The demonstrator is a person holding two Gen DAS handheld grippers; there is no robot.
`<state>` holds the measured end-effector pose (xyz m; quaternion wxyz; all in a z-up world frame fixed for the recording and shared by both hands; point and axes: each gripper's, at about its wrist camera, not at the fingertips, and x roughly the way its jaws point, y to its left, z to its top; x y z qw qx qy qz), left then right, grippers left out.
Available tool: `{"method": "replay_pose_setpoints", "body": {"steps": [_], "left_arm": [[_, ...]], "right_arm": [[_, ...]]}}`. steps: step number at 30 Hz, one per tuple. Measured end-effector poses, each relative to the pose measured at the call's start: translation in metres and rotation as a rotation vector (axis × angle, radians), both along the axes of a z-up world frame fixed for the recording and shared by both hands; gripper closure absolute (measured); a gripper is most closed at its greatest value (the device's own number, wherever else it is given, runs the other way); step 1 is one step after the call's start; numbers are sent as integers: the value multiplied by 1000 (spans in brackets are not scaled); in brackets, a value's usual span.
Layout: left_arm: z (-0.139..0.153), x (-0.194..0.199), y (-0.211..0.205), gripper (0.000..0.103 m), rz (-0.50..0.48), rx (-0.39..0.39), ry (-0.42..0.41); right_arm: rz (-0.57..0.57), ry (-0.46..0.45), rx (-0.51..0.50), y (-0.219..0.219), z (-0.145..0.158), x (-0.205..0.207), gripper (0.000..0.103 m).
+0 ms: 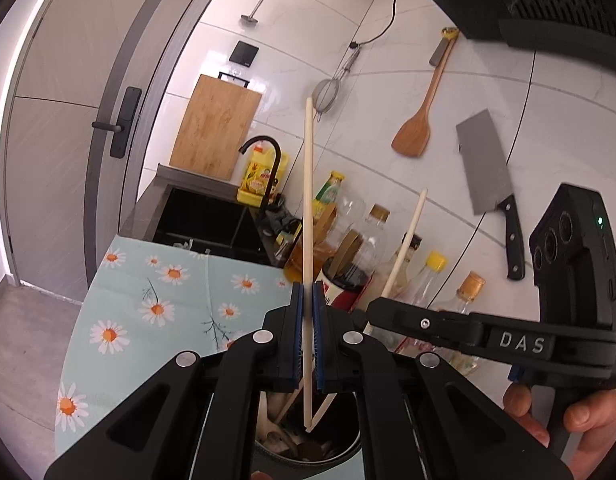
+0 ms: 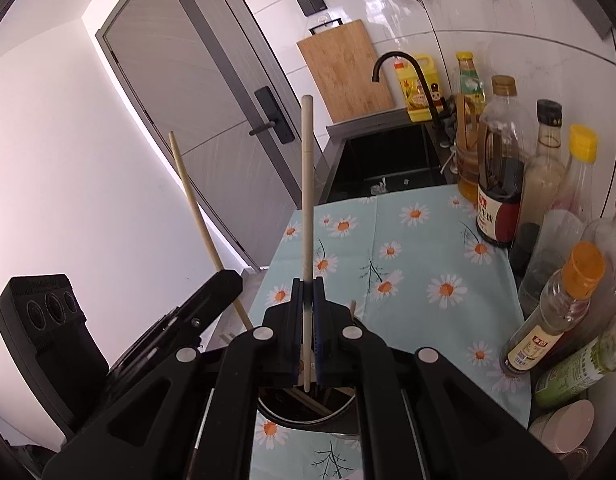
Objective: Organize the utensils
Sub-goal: 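Open both tools to drop the chopsticks into the black holder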
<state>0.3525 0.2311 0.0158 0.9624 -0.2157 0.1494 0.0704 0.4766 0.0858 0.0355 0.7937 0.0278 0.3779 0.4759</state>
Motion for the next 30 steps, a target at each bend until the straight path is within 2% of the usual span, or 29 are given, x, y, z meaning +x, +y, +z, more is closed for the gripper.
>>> {"method": "replay_pose_setpoints", "body": {"steps": [6,10,12,13,14,27,30], "left_arm": [[-17,3,-5,98,-25,-11,57],[-22,2,-7,96,-6,-7,108],[-22,-1,-7,77,1,-15,110],[-21,-3,-5,62,-2,-23,101],[-20,-6,-4,60,-2,-30,89],[4,-28,-9,61,-14,-20,50],[12,-36,-14,62,-15,-19,42]], "right_arm": [[0,28,-21,-1,-11,1,97],[-1,75,-14,-4,-14,3,92],[-14,83,-7,-7,-13,4,90],[-17,89,-3,-8,-12,4,89],[-20,97,3,-10,-12,4,88],[-29,110,31,-25,3,-9,88],[-23,111,44,-31,9,-18,83]]}}
